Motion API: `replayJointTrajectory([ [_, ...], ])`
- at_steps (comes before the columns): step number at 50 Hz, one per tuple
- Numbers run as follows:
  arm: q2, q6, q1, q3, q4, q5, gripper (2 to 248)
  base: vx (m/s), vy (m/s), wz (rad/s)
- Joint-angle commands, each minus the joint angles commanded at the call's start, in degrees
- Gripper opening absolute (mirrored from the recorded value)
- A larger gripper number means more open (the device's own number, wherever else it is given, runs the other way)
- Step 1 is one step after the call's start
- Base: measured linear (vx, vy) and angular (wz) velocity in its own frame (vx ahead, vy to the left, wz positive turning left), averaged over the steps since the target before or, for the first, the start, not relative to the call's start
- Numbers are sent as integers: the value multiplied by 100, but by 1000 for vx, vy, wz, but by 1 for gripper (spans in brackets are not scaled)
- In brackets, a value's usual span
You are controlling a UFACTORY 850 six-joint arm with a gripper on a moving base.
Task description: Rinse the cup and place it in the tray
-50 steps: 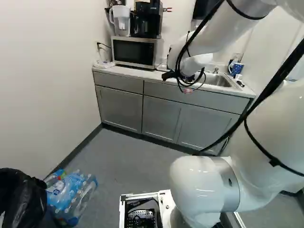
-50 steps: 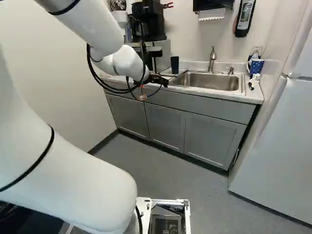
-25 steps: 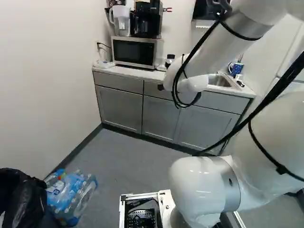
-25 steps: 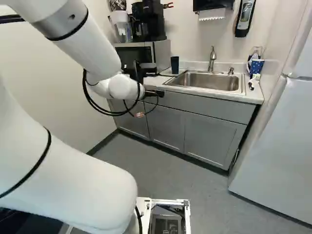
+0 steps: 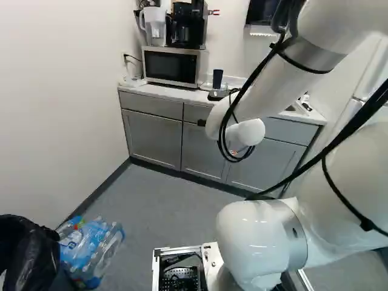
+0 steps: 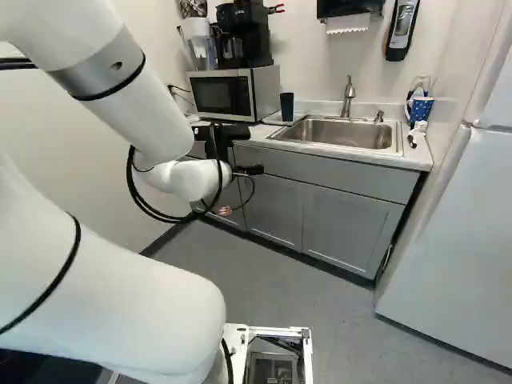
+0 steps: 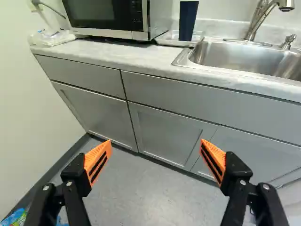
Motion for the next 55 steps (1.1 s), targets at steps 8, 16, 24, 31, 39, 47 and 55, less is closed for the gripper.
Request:
replayJointTrajectory([
  [8,34,3,49,237,0,313,247,0,0,0],
  [16,64,5,91,444,1,586,247,0,0,0],
  [24,89,7,127,619,1,817,247,0,0,0],
  [31,107,8,154,747,1,986,247,0,0,0],
  [39,125,9,178,867,1,1144,247,0,0,0],
  [47,137,10,196,952,2,1257,247,0,0,0],
  [55,145,11,207,1006,2,1329,247,0,0,0],
])
